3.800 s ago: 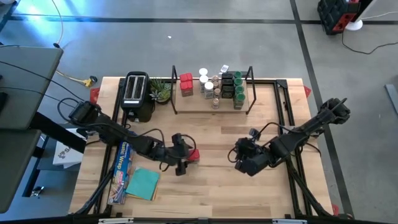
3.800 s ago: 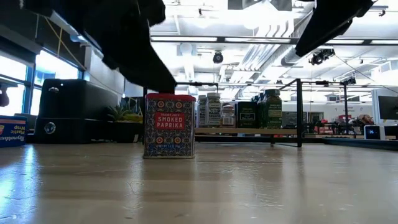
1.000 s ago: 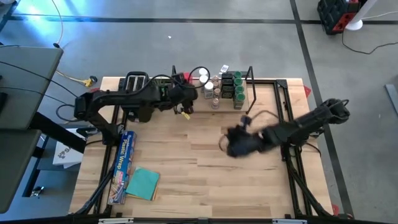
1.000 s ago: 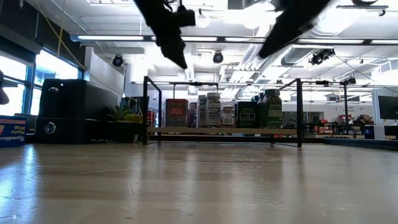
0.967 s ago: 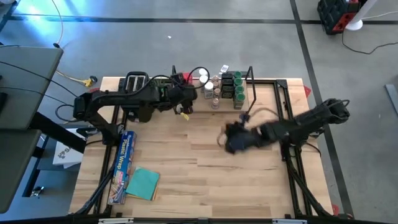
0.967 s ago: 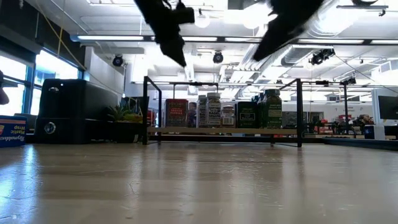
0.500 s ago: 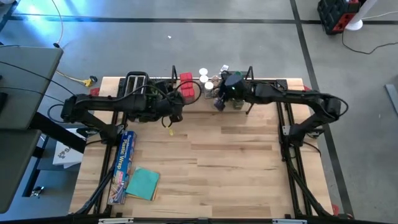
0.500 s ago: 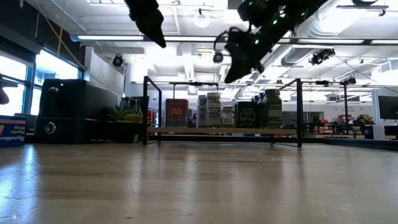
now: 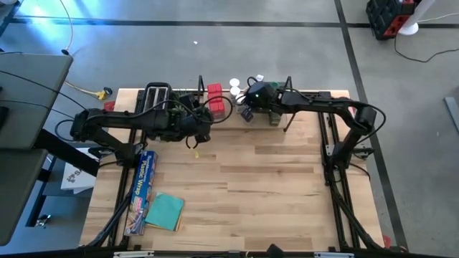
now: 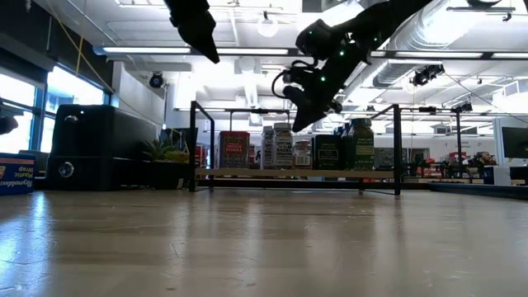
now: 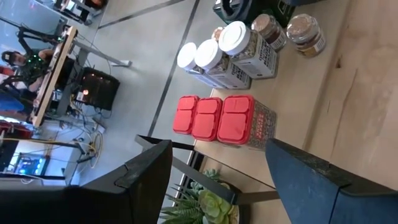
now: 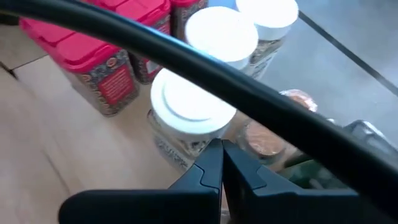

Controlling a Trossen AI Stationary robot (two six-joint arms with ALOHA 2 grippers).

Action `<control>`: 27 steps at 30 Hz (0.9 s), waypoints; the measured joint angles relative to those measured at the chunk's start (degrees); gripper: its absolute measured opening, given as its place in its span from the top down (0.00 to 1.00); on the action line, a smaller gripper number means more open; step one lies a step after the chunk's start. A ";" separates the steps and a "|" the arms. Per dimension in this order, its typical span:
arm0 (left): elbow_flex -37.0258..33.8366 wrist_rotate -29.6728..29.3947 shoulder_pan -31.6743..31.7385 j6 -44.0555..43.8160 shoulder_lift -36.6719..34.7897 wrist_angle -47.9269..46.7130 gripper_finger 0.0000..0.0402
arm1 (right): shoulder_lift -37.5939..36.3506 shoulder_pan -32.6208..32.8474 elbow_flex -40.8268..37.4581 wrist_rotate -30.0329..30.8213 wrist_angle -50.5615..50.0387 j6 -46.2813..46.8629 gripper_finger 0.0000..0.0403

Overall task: Shelf spices
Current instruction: Adjust the white seasoning bottle

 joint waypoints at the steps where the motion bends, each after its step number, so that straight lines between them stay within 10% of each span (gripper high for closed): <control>1: 0.00 -0.02 0.00 -0.02 0.00 -0.05 0.36 | 0.05 0.04 -0.03 -0.30 -0.02 0.01 1.00; 27: -0.07 0.33 0.04 -0.61 0.07 -0.07 0.36 | -0.04 -0.26 0.76 1.05 -0.65 0.96 1.00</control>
